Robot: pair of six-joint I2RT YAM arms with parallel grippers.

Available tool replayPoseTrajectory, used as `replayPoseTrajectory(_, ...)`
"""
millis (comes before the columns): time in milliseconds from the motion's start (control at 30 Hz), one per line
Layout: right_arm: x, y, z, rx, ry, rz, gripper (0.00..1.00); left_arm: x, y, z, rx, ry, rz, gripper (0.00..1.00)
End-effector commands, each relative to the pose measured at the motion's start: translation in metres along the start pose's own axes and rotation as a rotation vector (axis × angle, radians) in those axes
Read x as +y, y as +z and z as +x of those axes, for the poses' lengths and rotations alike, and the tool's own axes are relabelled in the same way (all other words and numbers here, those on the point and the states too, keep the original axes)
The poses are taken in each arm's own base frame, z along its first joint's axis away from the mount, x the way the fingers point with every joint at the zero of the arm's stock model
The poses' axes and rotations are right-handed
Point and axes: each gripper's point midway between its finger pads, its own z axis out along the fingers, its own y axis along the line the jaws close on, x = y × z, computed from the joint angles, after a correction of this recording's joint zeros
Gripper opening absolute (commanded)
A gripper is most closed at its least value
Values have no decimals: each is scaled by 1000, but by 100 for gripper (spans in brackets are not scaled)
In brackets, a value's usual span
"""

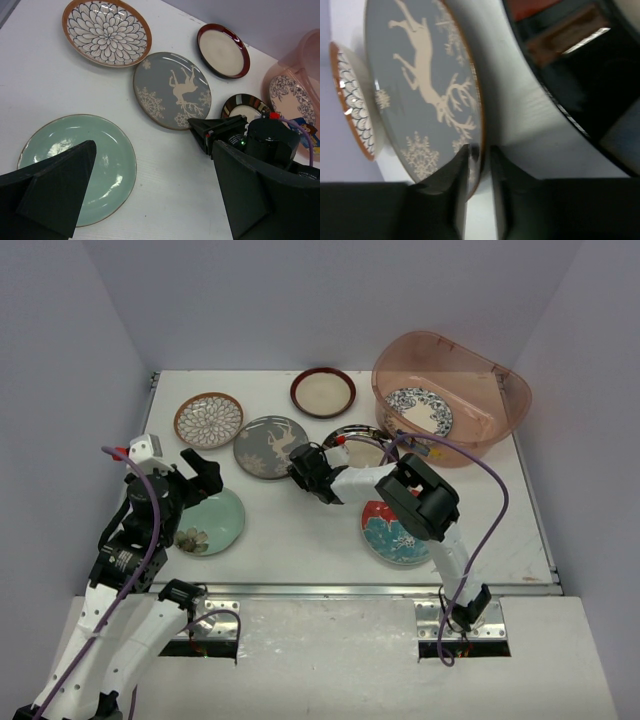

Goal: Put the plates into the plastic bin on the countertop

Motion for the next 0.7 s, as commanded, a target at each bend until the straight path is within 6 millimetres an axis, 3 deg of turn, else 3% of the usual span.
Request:
replayPoseTrajectory(0,-57,9,-9,-55,-19,179,12,-11,-4,-14,-50,-12,52,100)
replayPoseTrajectory(33,-56,8,-8,-51,-19,176,3,-11,-4,-14,-52,-13,51,100)
replayPoseTrajectory(100,-42,3,-9,-38,-9,113,0,-10,-5,-15,-55,-14,51,100)
replayPoseTrajectory(133,-50,2,-7,-28,-15,124,0,-10,-5,-15,-58,-15,52,100)
replayPoseTrajectory(167,-28,-7,-7,-11,9,33,0,-11,-6,-16,-60,-17,54,100)
replayPoseTrajectory(233,-5,-20,-9,7,34,-81,0,-11,-6,-15,-59,-17,54,100)
replayPoseTrajectory(533,71,-105,-28,82,18,-471,0,-10,-5,-14,-53,-15,51,100)
replayPoseTrajectory(667,99,-130,-29,143,-10,-596,0,-9,-5,-13,-55,-16,44,100)
